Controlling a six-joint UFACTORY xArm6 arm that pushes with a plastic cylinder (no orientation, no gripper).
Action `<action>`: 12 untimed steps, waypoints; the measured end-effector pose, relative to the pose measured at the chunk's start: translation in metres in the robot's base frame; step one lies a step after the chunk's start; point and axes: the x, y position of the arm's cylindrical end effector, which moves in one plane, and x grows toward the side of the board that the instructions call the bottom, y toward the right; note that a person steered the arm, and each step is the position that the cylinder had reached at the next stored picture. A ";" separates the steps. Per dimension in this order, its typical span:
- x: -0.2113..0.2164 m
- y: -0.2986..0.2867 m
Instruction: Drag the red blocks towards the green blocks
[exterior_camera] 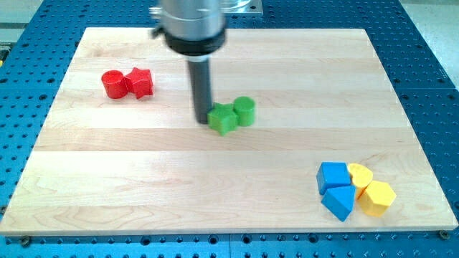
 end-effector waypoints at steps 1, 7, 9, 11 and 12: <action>0.048 -0.083; -0.068 -0.019; -0.065 -0.143; -0.045 -0.086; -0.047 -0.123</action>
